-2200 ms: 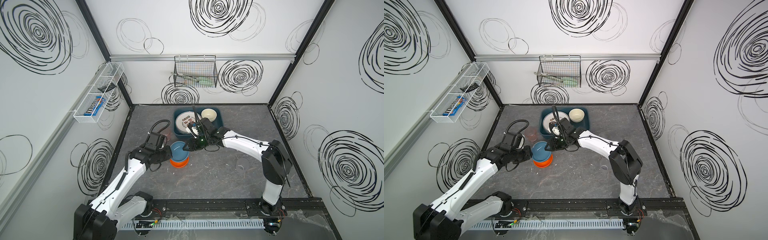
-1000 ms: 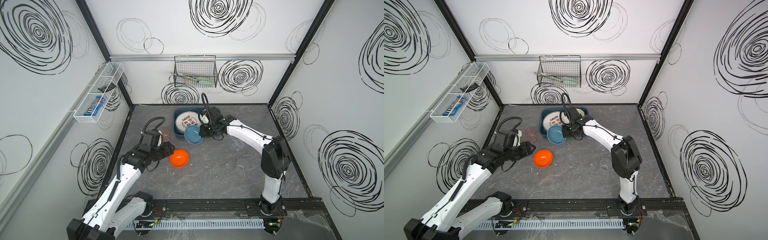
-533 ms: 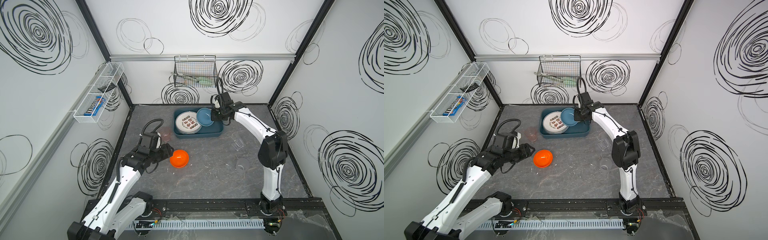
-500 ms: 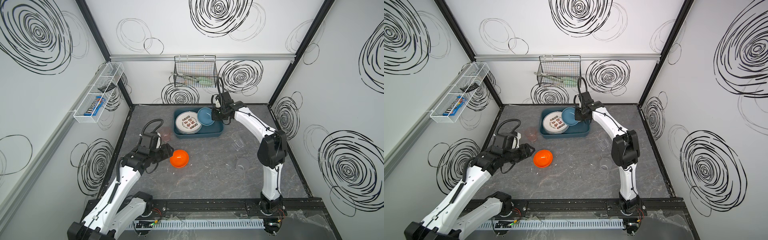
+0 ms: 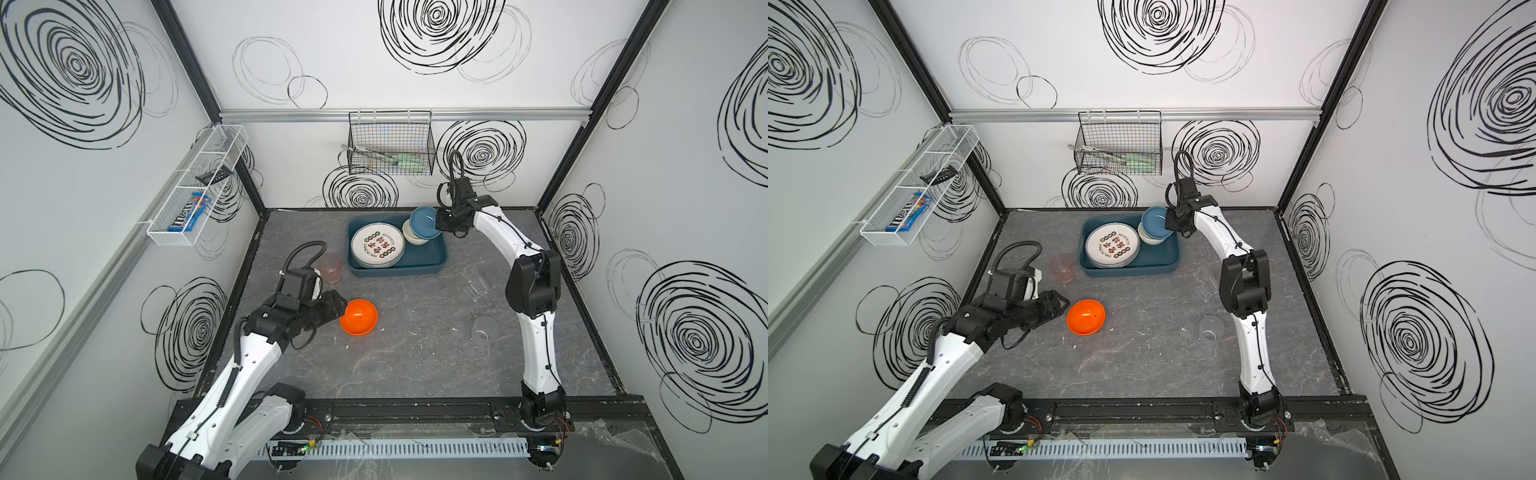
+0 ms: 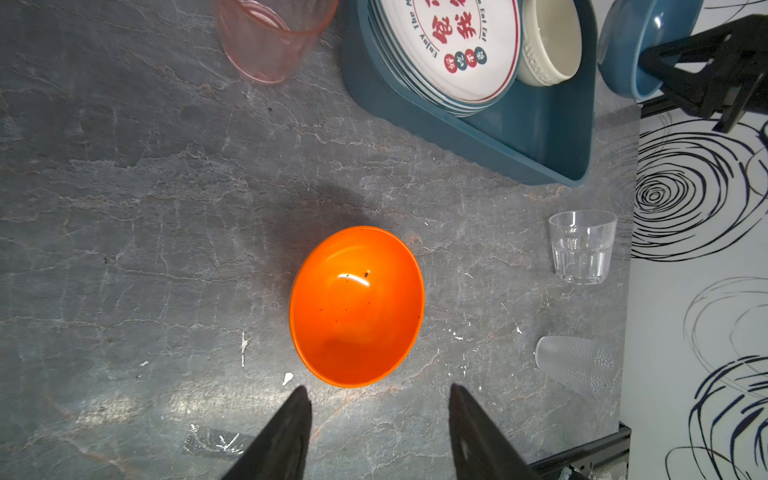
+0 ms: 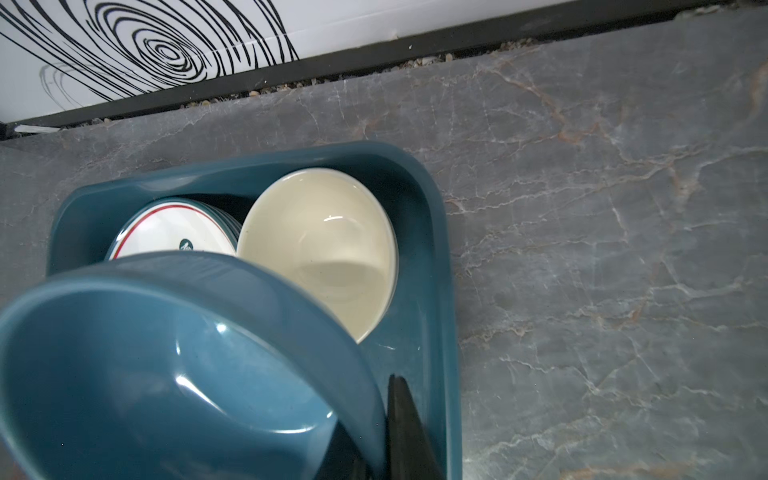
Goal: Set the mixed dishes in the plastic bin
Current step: 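Carry the blue bowl with the right gripper over the cream bowl in the bin, then lower the blue bowl into the cream bowl and open the right gripper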
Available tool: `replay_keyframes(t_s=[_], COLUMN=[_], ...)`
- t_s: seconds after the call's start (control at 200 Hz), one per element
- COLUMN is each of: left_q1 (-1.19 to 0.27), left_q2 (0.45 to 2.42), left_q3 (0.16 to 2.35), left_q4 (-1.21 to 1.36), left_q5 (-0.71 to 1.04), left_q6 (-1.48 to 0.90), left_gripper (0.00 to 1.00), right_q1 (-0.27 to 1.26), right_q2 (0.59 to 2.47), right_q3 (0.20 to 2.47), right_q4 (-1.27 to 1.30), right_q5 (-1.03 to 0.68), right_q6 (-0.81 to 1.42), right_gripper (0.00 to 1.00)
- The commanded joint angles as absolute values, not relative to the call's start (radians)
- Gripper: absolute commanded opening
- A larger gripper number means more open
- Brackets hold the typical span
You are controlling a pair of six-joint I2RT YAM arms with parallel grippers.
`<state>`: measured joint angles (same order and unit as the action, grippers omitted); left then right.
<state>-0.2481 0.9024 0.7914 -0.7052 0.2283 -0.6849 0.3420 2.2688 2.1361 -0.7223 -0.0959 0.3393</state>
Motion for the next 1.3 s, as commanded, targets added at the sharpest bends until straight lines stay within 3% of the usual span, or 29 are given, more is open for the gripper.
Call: replay_keyframes(t_s=[0.0, 0.685, 1.296], left_q1=[-0.238, -0.232, -0.23], left_q2=[0.895, 0.898, 0.903], left_q3=[0.779, 0.746, 0.735], left_q4=[-0.693, -0.682, -0.676], left_q5=[0.235, 0.237, 0.238], left_q6=[-0.69, -0.706, -0.706], left_gripper=[0.57, 0.57, 0.57], right_q1=[0.335, 0.318, 0.318], right_q2=[2.298, 2.449, 2.491], right_q3=[2.194, 2.365, 2.373], right_q4=[-0.704, -0.672, -0.659], right_q5=[-0.116, -0.119, -0.126], right_q6=[0.354, 0.367, 0.367], right_gripper=[0.05, 0.07, 0.09])
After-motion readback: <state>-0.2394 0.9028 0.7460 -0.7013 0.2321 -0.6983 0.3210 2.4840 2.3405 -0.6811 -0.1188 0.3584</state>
